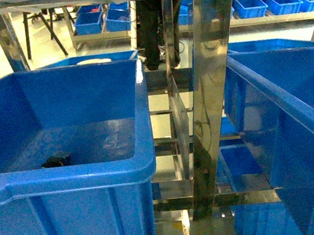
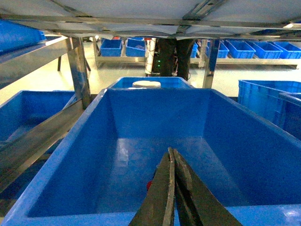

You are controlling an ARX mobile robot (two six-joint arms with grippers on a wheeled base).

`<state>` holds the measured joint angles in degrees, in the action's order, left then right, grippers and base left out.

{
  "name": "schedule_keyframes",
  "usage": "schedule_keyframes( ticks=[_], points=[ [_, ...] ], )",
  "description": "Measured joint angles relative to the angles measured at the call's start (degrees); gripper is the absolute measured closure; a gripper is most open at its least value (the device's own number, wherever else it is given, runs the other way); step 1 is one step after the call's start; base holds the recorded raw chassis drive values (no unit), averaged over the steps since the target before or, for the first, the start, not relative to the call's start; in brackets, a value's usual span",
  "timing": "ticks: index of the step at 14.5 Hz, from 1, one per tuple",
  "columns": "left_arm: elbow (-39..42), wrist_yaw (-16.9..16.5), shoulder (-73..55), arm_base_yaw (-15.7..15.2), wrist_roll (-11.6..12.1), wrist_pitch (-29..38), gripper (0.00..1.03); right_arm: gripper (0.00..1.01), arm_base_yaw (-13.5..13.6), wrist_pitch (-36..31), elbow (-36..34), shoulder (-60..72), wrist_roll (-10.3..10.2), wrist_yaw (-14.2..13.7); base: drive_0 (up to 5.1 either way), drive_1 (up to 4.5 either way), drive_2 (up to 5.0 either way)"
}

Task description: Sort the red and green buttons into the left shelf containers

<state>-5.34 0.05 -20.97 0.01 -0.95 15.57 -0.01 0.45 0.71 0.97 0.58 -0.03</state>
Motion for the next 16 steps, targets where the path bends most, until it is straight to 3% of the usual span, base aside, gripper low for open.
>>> schedule_keyframes(
  ticks=[9,12,13,15,16],
  points=[
    [4.5,0.1,8.7,0.0,0.0,-2.8,1.01,0.99,0.0,-0.2,0.0,-0.7,-0.1,0.0,0.0,0.00,0.0],
    [4.5,0.0,12.0,0.0,0.1,-7.1,1.01,0.99,0.0,-0.2,0.0,-0.7,-0.1,0.0,0.0,0.00,0.0],
    [4.5,-0.4,17.9,0.0,0.2,-15.2,1.01,0.99,0.0,-0.2,0.0,-0.7,-0.1,0.0,0.0,0.00,0.0],
    [4.5,-0.3,20.3,0.0,0.3,-15.8,1.01,0.99,0.0,-0.3,0.0,-0.7,-0.1,0.2,0.0,0.00,0.0],
    [4.5,0.2,20.3,0.0,0.2,-16.2,0.91,0.94,0.0,-0.2,0.0,-0.7,-0.1,0.0,0.0,0.00,0.0]
  ],
)
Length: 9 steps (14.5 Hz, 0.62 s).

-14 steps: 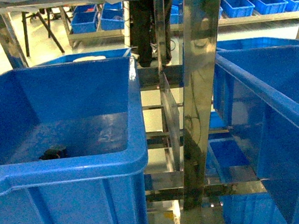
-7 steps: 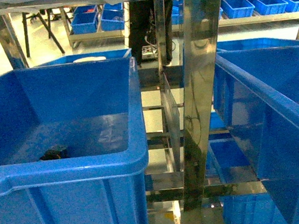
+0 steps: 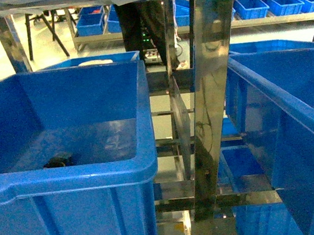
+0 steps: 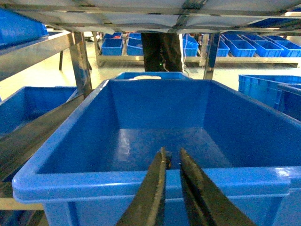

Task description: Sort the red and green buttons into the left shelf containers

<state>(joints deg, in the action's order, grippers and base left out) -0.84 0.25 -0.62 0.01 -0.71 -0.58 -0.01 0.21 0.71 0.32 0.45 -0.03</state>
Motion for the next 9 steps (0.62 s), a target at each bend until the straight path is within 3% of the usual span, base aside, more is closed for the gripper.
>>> schedule_keyframes(
  ticks=[7,9],
  points=[
    [0.0,-0.2,0.0,0.0,0.1,0.3,0.03,0.02,0.0,0.0,0.0,0.0,0.0,0.0,0.0,0.00,0.0],
    [0.0,-0.2,0.0,0.0,0.1,0.4,0.05,0.03,0.0,0.0,0.0,0.0,0.0,0.0,0.0,0.00,0.0]
  ],
)
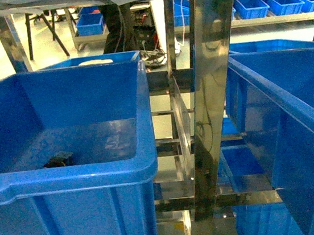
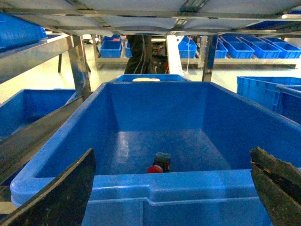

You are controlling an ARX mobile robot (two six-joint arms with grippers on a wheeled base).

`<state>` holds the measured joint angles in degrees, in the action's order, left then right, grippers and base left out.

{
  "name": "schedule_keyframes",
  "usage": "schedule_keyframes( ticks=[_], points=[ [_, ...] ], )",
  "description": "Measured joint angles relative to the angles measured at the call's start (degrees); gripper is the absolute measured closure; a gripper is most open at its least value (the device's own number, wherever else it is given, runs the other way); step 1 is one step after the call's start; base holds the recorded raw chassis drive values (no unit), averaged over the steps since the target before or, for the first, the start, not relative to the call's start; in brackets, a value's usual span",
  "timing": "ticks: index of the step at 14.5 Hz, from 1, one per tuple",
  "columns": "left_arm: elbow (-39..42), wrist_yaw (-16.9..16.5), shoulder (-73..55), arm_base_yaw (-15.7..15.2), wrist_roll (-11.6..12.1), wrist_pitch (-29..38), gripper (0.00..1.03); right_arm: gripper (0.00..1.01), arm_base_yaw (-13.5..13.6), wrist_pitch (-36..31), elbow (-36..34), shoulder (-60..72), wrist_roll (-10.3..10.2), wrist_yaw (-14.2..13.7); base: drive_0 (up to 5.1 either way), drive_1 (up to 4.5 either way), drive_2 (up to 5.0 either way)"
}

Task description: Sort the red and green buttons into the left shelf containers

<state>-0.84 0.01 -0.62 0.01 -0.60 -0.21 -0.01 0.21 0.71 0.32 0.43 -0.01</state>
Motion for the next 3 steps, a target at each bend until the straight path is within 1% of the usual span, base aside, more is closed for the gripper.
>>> schedule_keyframes(
  ticks=[3],
  points=[
    [0.0,0.0,0.0,0.0,0.0,0.0,0.05,0.03,0.0,0.0,0.0,0.0,0.0,0.0,0.0,0.00,0.0]
  ],
)
